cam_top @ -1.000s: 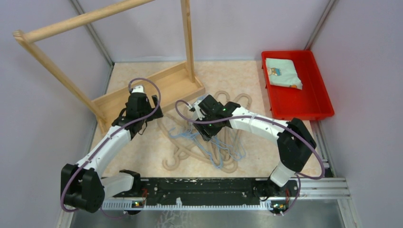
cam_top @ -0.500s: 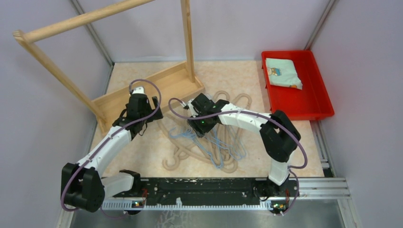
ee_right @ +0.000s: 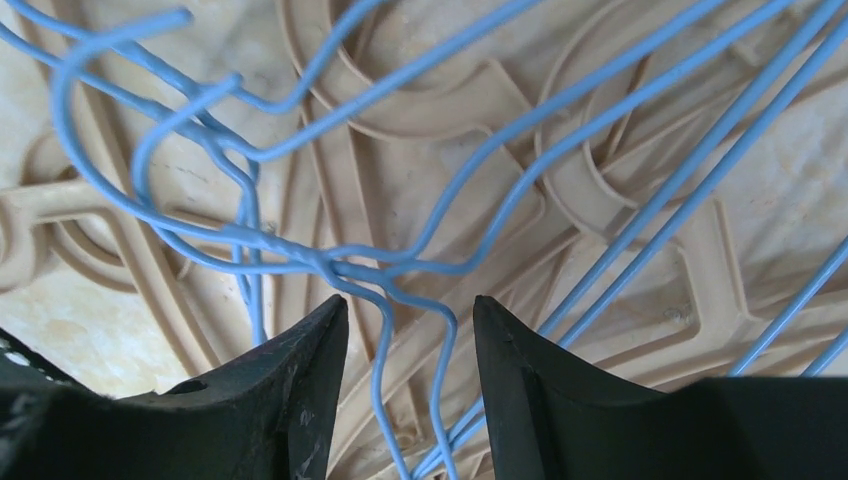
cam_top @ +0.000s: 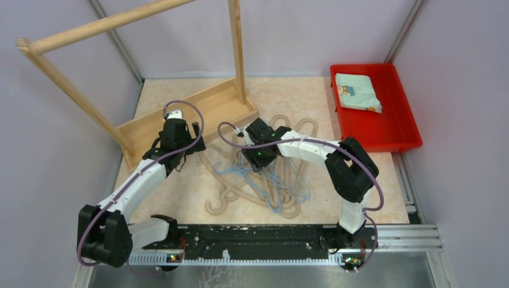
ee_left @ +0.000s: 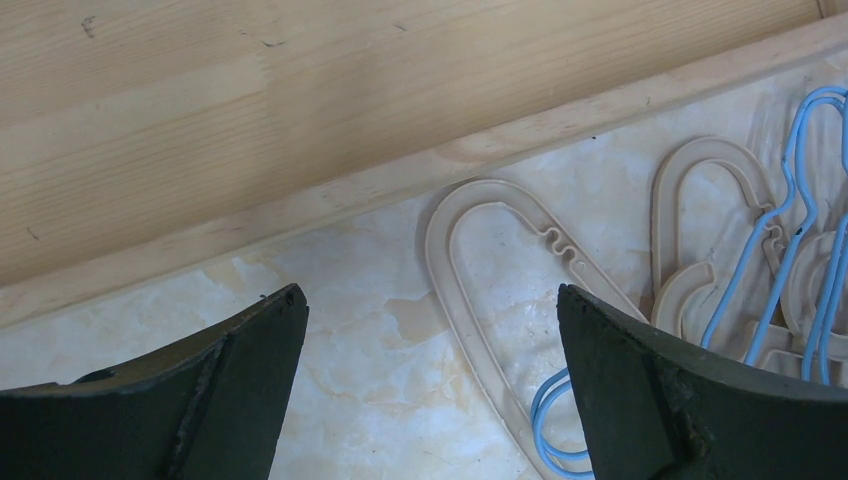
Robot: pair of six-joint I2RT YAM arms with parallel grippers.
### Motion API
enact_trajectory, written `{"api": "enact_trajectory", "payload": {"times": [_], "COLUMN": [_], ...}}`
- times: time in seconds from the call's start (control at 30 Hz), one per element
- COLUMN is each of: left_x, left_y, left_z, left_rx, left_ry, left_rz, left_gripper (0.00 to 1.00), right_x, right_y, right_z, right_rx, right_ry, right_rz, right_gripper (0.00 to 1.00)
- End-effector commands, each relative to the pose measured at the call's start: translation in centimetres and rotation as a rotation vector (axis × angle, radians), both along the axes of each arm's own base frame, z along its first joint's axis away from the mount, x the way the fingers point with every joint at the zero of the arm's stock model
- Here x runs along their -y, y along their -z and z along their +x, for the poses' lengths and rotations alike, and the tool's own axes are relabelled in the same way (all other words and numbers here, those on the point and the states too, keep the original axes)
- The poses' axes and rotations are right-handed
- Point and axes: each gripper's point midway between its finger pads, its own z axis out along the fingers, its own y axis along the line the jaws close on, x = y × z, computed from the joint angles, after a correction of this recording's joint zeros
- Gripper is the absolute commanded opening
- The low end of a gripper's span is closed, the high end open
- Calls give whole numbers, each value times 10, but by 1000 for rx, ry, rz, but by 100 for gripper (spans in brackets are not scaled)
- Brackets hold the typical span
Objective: Organize the hangers
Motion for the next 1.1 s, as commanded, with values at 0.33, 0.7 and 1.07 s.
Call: {"api": "enact_trajectory", "payload": {"times": [0.33,0.7,1.07], "left_x": [-4,-1,2], "left_y": [-2,0,4], "left_z": [4,8,11], "left_rx": [15,10,-8], "left_ry": [-9,-8,0], "left_rz": [17,2,-3], "left_gripper": [100,100,100], "right_x": [9,-6,-24], "right_y": [-10,-104,-91], "right_z": [8,2,-9], "right_rx": [13,58,-38], "right_ry": [27,-49,-103], "right_rz": [32,175,230], "right_gripper": [17,22,41]}}
